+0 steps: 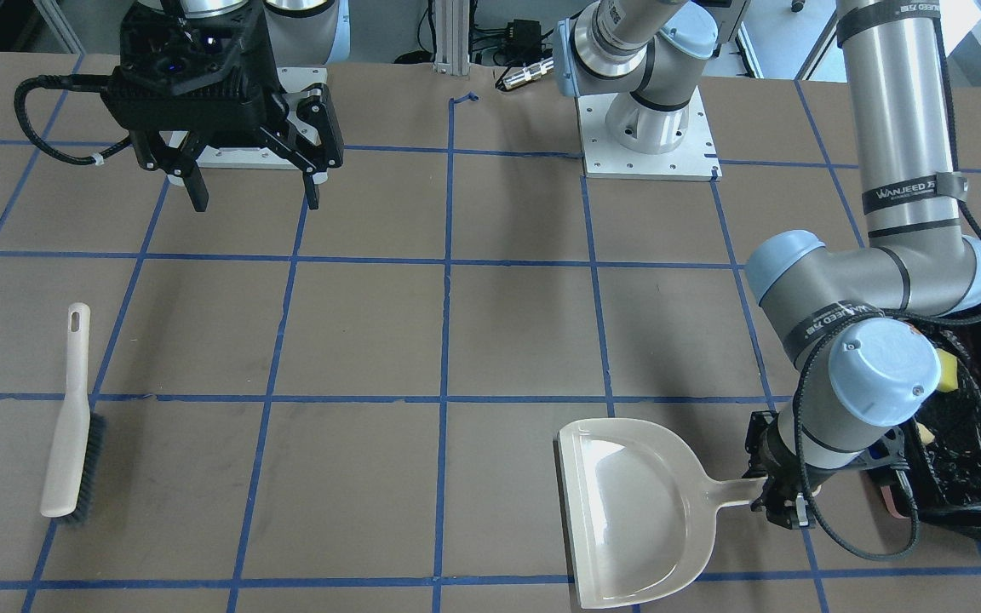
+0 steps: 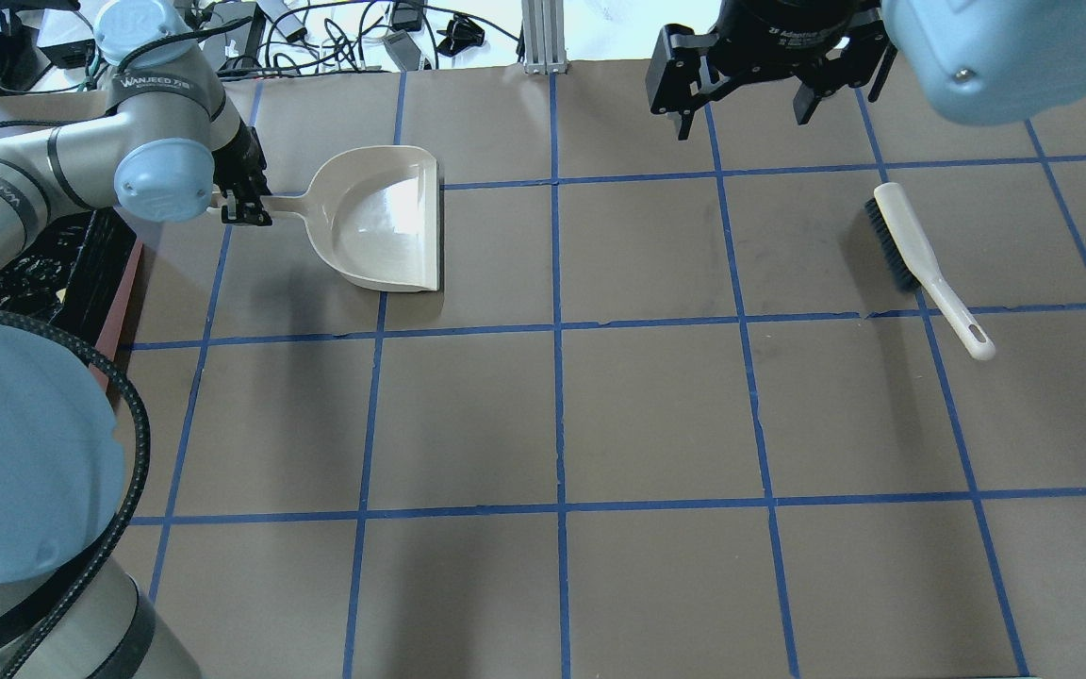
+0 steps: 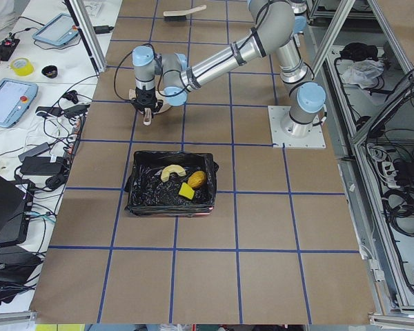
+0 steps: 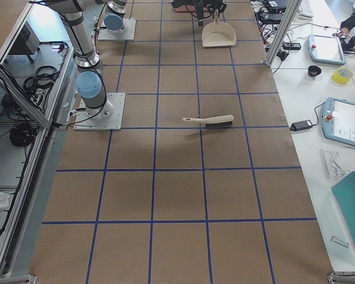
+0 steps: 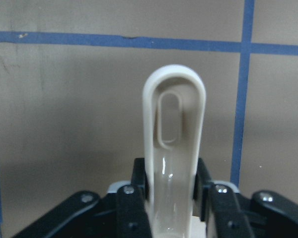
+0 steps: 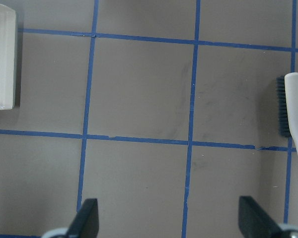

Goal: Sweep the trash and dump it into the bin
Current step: 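Set the dustpan flat and open the left gripper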

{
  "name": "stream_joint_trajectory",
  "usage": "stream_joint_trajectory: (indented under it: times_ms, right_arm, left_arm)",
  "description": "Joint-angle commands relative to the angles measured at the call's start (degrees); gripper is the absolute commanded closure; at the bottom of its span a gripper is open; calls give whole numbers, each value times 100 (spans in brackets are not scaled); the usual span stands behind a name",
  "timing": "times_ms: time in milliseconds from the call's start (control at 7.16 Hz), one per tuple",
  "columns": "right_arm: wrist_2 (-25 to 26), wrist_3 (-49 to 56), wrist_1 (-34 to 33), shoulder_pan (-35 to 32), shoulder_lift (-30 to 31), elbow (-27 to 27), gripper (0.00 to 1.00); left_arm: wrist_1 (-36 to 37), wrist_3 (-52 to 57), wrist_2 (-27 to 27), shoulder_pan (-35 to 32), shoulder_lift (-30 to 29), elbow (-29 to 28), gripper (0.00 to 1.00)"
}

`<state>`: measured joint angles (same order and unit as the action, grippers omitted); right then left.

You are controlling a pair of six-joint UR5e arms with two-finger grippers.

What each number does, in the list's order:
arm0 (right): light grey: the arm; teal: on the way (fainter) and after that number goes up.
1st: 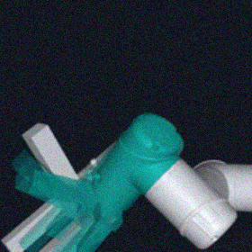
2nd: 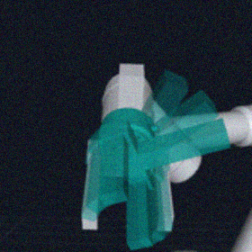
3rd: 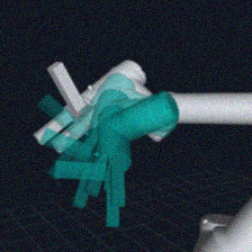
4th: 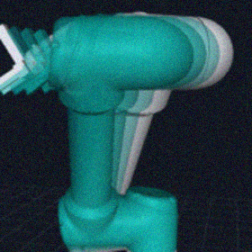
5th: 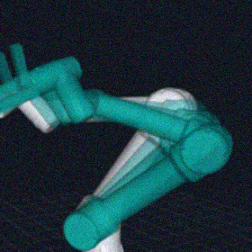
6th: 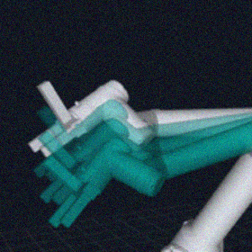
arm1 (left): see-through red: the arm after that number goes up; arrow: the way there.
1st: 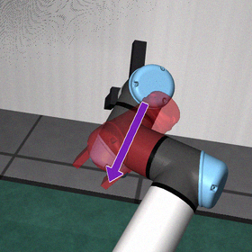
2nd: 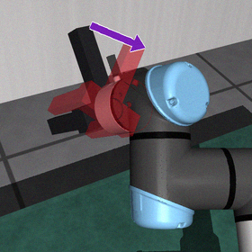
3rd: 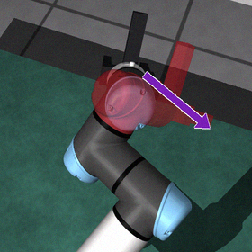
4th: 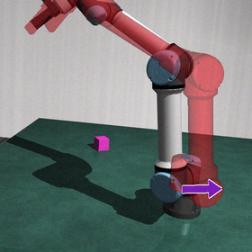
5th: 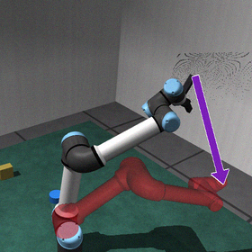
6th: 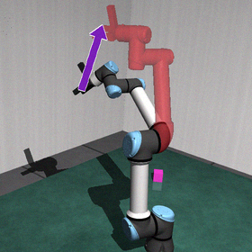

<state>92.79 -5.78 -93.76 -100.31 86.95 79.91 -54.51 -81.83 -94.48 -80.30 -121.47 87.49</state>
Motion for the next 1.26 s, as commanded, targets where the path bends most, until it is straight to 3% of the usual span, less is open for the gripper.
stream_joint_trajectory:
  times_ms: [0, 977, 1117]
  right_arm:
    - [11, 6, -28, 21, -20, -1, 0]
    - [20, -2, -54, 56, -46, 7, 0]
    - [28, 6, -20, 91, -20, 7, 0]
  left_arm:
    - [-138, 9, 0, -56, 45, 49, 100]
    - [-68, 501, -17, -47, -52, -3, 100]
    - [-68, 518, -26, -47, -17, 31, 91]
